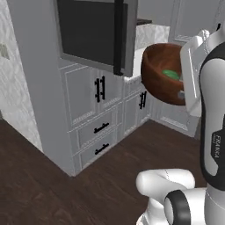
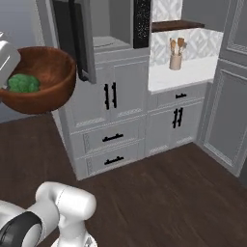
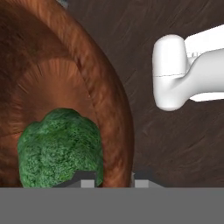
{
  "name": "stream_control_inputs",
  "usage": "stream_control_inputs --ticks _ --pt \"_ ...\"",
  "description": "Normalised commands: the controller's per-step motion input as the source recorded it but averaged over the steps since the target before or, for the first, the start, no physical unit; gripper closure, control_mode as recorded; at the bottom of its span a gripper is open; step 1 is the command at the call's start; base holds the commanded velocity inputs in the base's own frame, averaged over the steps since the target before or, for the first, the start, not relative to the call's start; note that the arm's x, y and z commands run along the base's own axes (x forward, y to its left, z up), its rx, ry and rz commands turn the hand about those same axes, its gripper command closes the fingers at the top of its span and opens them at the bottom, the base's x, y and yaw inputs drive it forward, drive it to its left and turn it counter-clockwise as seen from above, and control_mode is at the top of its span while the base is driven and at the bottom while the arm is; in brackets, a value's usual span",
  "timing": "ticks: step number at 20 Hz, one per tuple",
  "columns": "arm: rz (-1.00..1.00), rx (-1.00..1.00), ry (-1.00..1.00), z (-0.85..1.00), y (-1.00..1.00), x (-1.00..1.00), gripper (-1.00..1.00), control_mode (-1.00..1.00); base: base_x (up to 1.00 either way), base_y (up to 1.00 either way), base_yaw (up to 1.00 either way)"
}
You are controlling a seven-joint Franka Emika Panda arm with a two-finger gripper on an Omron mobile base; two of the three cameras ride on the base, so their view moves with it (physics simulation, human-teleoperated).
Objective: Pick the broccoli from the sink and place it in the bowl. Then pick the bowl and place it in the microwave. Then close the microwave door and press the start button.
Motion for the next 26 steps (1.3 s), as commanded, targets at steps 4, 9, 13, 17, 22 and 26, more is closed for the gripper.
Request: stream_control_inputs --ticks 4,9,13,17,22,26 --pt "0.00 0.00 0.00 0.00 0.00 0.00 1.00 1.00 0.13 -0.74 0.61" --pt "0.00 0.00 0.00 0.00 0.00 0.00 1.00 1.00 0.02 -0.77 0.62" --pt "0.00 0.00 0.00 0.00 0.00 0.00 1.00 1.00 0.00 -0.77 0.64" --pt "0.00 0.00 0.00 0.00 0.00 0.00 1.00 1.00 0.01 -0.80 0.62" --pt "0.00 0.00 0.00 0.00 0.00 0.00 1.00 1.00 0.00 -0.98 0.46" --pt "0.00 0.00 0.00 0.00 0.00 0.00 1.00 1.00 0.01 -1.00 0.27"
